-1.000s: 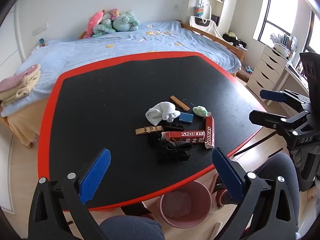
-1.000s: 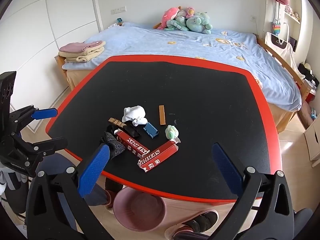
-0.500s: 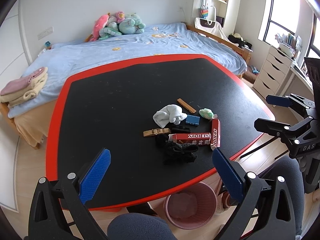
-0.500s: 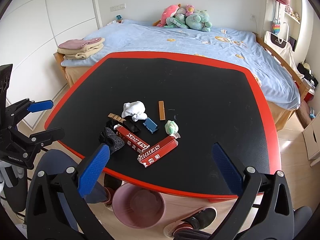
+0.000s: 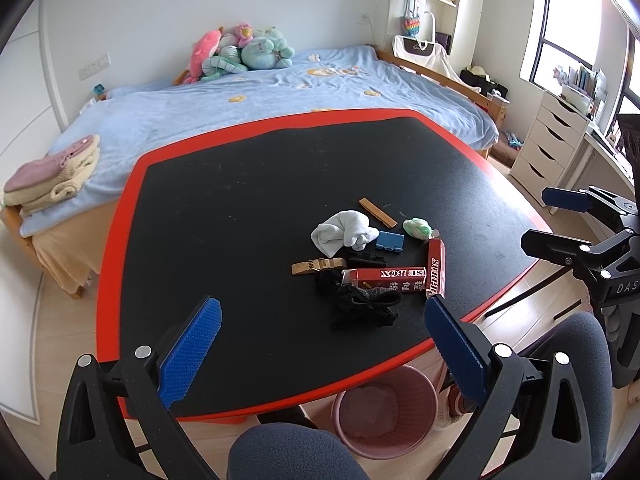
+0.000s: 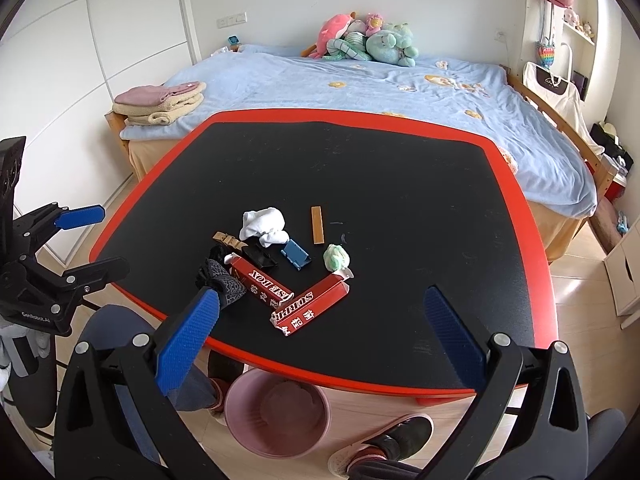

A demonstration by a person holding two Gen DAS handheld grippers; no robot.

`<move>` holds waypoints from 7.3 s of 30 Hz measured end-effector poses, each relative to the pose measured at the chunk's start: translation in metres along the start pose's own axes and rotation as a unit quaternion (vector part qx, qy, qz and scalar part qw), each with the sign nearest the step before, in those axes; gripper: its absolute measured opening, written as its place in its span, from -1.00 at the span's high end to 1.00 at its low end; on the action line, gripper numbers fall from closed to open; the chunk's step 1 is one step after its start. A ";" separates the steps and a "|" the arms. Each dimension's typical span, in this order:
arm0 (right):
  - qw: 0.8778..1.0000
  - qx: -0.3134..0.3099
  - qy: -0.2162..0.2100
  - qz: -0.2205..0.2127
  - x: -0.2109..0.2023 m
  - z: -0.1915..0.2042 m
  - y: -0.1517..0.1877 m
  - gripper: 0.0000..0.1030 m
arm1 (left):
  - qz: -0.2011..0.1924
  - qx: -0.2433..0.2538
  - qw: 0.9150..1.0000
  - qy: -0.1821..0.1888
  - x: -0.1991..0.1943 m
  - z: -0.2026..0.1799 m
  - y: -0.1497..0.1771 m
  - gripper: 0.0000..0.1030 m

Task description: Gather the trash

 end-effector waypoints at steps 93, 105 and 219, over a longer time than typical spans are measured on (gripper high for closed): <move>0.992 -0.044 -0.021 0.114 0.153 -0.025 -0.020 0.59 | 0.092 -0.028 0.990 0.103 0.100 -0.018 0.018 0.14; 0.997 -0.029 -0.028 0.071 0.098 -0.022 -0.027 0.59 | 0.067 -0.020 0.992 0.109 0.063 -0.018 0.012 0.14; 0.982 0.141 0.004 0.127 0.111 -0.021 0.011 -0.94 | 0.071 0.009 0.992 0.102 0.106 -0.003 -0.045 -0.85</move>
Point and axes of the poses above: each gripper's, at about its wrist camera, not at the fingertips, and x roughly the way its jaws point, z to its left, y to its underside, the point moved 4 cm from there along x, roughly the way its jaws point, and after that the axes turned 3 degrees about -y, right-handed, at the moved point
